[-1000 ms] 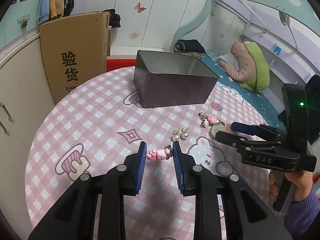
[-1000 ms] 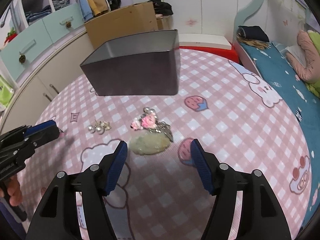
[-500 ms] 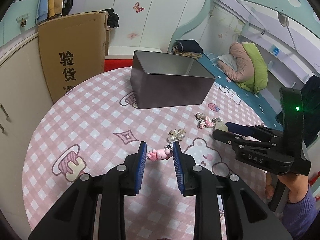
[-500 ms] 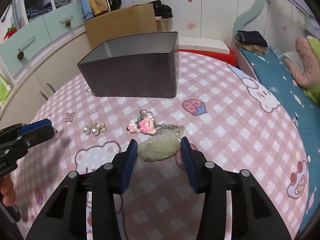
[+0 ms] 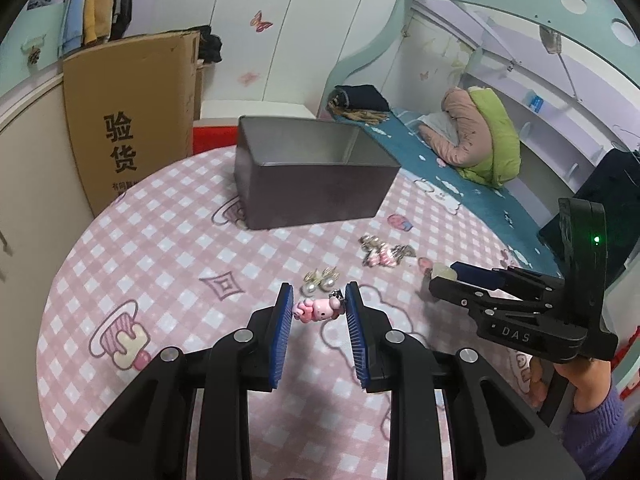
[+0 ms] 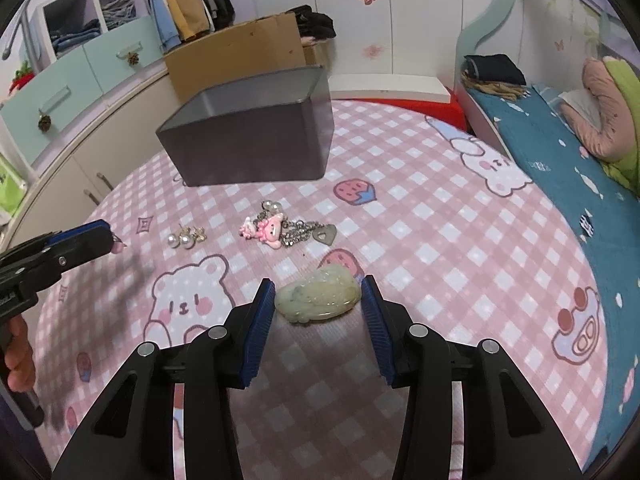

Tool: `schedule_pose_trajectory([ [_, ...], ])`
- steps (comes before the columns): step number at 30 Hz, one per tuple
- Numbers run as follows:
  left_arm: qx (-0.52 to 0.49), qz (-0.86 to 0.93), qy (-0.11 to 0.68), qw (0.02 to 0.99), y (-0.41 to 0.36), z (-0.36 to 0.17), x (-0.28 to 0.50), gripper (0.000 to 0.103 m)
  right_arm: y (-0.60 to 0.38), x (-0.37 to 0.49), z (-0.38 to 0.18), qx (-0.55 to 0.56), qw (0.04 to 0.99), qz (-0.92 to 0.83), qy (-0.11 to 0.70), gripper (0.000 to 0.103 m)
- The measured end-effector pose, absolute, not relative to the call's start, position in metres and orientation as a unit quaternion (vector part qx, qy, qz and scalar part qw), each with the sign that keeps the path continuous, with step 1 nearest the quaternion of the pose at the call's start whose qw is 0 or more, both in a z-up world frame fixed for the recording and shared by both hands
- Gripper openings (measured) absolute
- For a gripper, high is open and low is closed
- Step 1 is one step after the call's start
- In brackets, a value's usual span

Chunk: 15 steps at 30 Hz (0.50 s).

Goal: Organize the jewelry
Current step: 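Lift the bunny charm with the left gripper while the right gripper grasps the green jade pendant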

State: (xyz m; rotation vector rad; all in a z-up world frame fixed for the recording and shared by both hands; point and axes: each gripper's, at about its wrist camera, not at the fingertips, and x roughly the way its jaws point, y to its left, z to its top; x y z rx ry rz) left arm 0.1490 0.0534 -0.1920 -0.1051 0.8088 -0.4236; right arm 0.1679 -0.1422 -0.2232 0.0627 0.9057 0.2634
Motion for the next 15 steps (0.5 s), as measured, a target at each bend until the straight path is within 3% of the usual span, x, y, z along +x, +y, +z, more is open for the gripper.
schedule_pose_trajectory([
  [15, -0.018, -0.227, 0.335, 0.914, 0.026, -0.138, 0.18, 0.025, -0.138, 0.193, -0.164, 0.04, 0.912, 0.154, 0.379, 0.044],
])
